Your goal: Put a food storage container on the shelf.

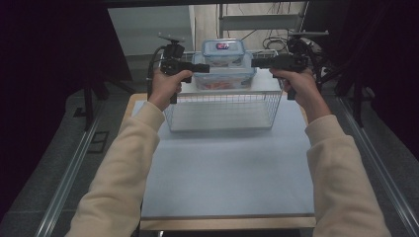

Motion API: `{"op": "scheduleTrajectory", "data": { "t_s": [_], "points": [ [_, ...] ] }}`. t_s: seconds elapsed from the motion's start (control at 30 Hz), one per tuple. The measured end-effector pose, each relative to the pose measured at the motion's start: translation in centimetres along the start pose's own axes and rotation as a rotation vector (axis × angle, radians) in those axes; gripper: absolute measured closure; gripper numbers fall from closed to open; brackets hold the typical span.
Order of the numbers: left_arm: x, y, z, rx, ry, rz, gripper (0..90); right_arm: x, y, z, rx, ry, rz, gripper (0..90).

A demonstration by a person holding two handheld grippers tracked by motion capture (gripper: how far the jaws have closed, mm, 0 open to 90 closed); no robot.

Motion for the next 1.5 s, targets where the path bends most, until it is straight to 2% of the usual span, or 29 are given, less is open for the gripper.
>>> {"op": "scheduleTrajectory", "data": {
  "t_s": [0.23, 0.27, 0.3, 0.43, 0.47, 0.5, 0.53, 0.67, 0.7, 0.73, 0.93, 0.97, 1.0, 1.1, 1.2, 1.23, 1.27, 1.47, 1.5],
  "points": [
    [1.5, 0.2, 1.8, 0.015, 0.015, 0.010, 86.3, 1.2, -0.6, 0.5, -0.023, -0.001, 0.014, 41.1],
    [2.2, 0.2, 2.4, 0.021, 0.025, 0.015, 86.4, 1.7, -0.9, 0.8, -0.033, 0.002, 0.022, 41.0],
    [2.2, 0.2, 2.4, 0.021, 0.025, 0.015, 86.4, 2.0, -1.1, 1.0, -0.037, 0.004, 0.027, 40.9],
    [4.3, 0.3, 3.7, 0.007, 0.047, 0.003, 86.4, 3.5, -1.5, 1.7, -0.060, 0.007, 0.035, 40.6],
    [4.8, 0.4, 3.9, 0.015, 0.058, 0.009, 86.4, 3.9, -1.6, 1.8, -0.066, 0.010, 0.040, 40.5],
    [4.8, 0.4, 3.9, 0.015, 0.058, 0.009, 86.3, 3.9, -1.6, 1.8, -0.066, 0.010, 0.040, 40.5],
    [5.9, 0.6, 4.4, 0.028, 0.066, 0.010, 86.2, 4.8, -1.7, 2.2, -0.080, 0.010, 0.046, 40.4],
    [8.2, 0.6, 4.9, 0.049, 0.071, 0.013, 85.5, 6.5, -1.7, 2.9, -0.092, 0.015, 0.065, 39.6],
    [8.2, 0.6, 4.9, 0.049, 0.071, 0.013, 85.4, 6.5, -1.7, 2.9, -0.092, 0.015, 0.065, 39.6],
    [9.5, 0.5, 4.9, 0.053, 0.066, 0.013, 85.2, 7.6, -1.7, 3.1, -0.106, 0.016, 0.071, 39.4],
    [13.5, 0.1, 4.3, 0.088, 0.050, 0.045, 83.1, 11.0, -1.0, 3.2, -0.125, 0.002, 0.069, 38.5],
    [13.5, 0.1, 4.3, 0.088, 0.050, 0.045, 81.6, 11.6, -0.8, 3.2, -0.124, 0.001, 0.069, 38.4],
    [14.7, 0.1, 4.0, 0.084, 0.049, 0.054, 78.9, 12.3, -0.5, 3.1, -0.121, -0.005, 0.065, 38.1],
    [16.3, 0.2, 3.7, 0.067, 0.052, 0.053, 62.4, 14.4, 0.5, 2.9, -0.100, -0.023, 0.062, 37.9],
    [17.9, 0.3, 3.4, 0.051, 0.045, 0.056, 49.5, 16.5, 1.3, 2.8, -0.086, -0.035, 0.056, 37.4],
    [17.9, 0.3, 3.4, 0.051, 0.045, 0.056, 45.4, 16.5, 1.3, 2.8, -0.086, -0.035, 0.056, 37.4],
    [19.0, 0.2, 3.2, 0.036, 0.032, 0.060, 41.9, 17.8, 1.7, 2.8, -0.089, -0.036, 0.050, 37.1],
    [22.7, -0.2, 2.2, 0.016, -0.019, 0.067, 34.5, 21.2, 2.7, 2.7, -0.076, -0.048, 0.039, 35.9],
    [22.7, -0.2, 2.2, 0.016, -0.019, 0.067, 34.2, 21.7, 2.8, 2.7, -0.074, -0.053, 0.043, 35.6]
  ]
}}
Point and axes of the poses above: each handheld gripper's, and its own axes: z roughly backward along the jaws, x roughly out of its underside, y roughly to its right, the point moved 5 cm from there along -z, roughly forward along the jaws, and after that the axes turned 3 degrees about -x, right-handed, at the moved point
